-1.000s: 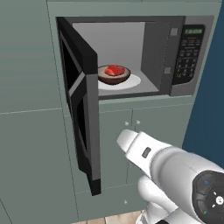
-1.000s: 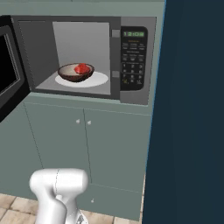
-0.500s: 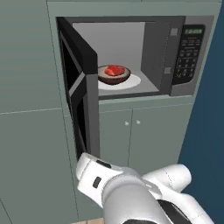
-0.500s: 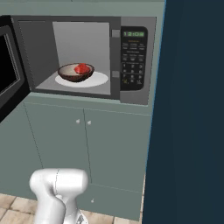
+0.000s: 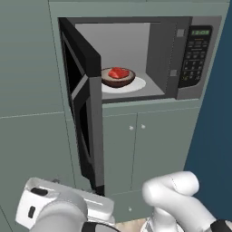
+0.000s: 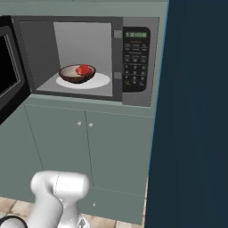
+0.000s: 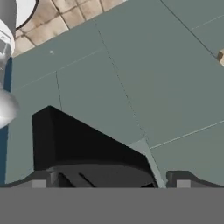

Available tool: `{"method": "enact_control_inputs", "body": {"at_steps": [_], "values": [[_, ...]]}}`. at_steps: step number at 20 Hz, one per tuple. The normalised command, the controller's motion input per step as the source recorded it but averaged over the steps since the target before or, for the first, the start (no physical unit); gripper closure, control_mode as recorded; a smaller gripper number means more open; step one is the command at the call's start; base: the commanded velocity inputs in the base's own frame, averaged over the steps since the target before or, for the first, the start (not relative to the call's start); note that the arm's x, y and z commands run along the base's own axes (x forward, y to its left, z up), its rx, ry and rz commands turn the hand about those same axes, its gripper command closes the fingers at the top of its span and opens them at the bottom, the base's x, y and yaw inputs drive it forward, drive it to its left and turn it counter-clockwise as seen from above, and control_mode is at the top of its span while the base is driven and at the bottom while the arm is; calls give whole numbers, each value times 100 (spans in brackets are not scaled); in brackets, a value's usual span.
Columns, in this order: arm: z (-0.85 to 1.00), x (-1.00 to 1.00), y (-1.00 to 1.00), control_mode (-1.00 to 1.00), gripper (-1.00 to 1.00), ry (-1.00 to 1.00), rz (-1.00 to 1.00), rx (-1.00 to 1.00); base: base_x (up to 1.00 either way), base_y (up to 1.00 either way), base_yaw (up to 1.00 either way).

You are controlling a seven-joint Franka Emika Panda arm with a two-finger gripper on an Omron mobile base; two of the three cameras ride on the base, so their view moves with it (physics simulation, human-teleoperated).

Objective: Remove the kiwi from the bowl and place it on the small plate. Then place the bowl with only the steak in the microwave, close the door, and press the start button to microwave the steak.

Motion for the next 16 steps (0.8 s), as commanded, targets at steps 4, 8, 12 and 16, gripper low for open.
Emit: {"method": "enact_control_inputs", "body": {"at_steps": [4, 8, 12, 16], "values": [[-22, 52, 90, -100, -100, 11, 0, -13, 0, 0, 0], [-23, 97, 53, -100, -100, 12, 0, -10, 0, 0, 0], [-39, 100, 20, -100, -100, 7, 0, -11, 0, 0, 0], [-44, 81, -13, -100, -100, 0, -8, -11, 0, 0, 0]]}}
